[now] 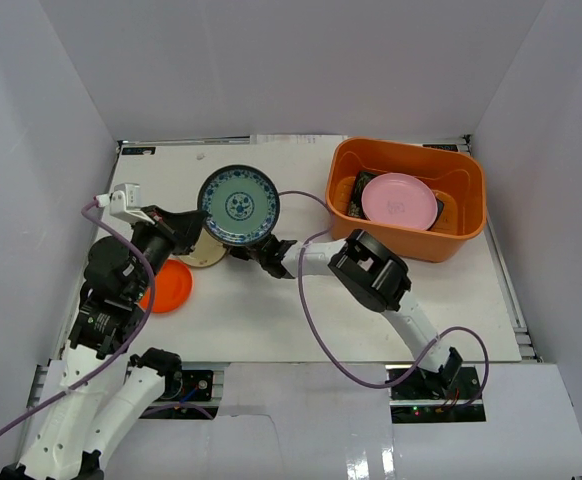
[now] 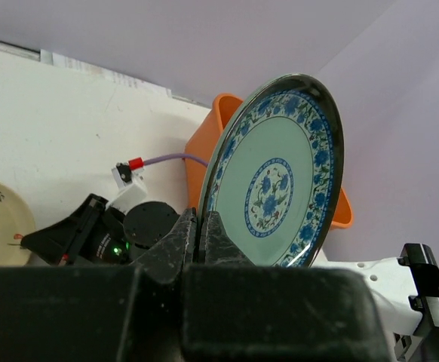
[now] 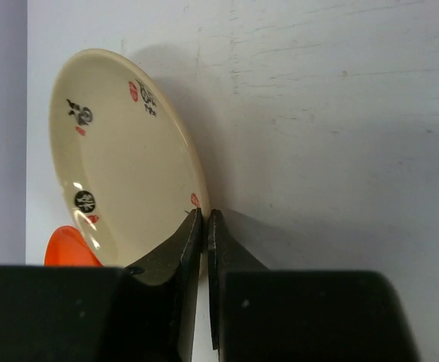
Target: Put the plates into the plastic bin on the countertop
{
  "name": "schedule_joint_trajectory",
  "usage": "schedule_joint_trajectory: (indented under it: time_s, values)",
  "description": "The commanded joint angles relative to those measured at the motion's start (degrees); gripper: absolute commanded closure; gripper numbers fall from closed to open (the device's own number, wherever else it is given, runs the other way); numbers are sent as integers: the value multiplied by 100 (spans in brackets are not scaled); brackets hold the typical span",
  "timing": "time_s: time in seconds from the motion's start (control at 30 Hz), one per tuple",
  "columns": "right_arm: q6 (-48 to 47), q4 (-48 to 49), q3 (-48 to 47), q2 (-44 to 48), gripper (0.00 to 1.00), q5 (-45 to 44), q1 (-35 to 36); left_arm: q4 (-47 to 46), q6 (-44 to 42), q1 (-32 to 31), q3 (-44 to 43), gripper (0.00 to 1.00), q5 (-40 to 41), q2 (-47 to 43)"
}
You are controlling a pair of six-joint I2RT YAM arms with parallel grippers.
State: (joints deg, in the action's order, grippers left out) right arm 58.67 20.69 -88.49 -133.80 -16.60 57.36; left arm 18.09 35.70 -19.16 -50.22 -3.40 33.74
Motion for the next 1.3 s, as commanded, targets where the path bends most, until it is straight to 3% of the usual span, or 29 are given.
schedule_joint_trajectory:
  time_s: [0.0,0.13,0.27,0.37,0.57,0.7,0.77,0.97,1.03,1.07,1.1,1.2,1.27]
  values:
    - [-302,303,393,731,92,-782,-23,-68,-151,-79,-383,100,155,-51]
    - [-1207,550,728,1644,92,-1090,-85,-86,-116,-114,-559,100,94,-60]
    - [-1981,849,1545,3287,92,-1451,-330,-121,15,-114,-674,100,-152,-16]
    - [-2465,832,2569,4514,92,-1321,-883,-235,130,-106,-648,100,-354,106]
    - [-2633,-351,3811,6521,92,-399,-3141,-736,613,-114,-480,100,-1039,772]
    - [-2966,-899,4461,6990,92,270,-4677,-1367,938,-202,-427,100,-1496,1545]
    - [-3072,-944,4629,7052,92,569,-5023,-1518,1035,-360,-532,100,-1524,1907]
    - [-3091,-944,4876,6648,91,1141,-5866,-1563,597,-1615,-1560,100,-566,3488]
    - [-3055,-944,4911,6595,82,1168,-5921,-1536,517,-1775,-2059,100,-295,4145]
    - [-3029,-944,4920,6603,73,1177,-5964,-1493,473,-1924,-2245,100,-189,4385]
    - [-3011,-935,4903,6603,55,1203,-6000,-1397,403,-1977,-2438,100,-118,4874]
    - [-2897,-979,4754,6726,32,1562,-6210,-1195,271,-2250,-3264,100,146,5633]
    - [-2853,-1172,4605,6910,28,1738,-6368,-870,209,-2390,-4078,100,234,6450]
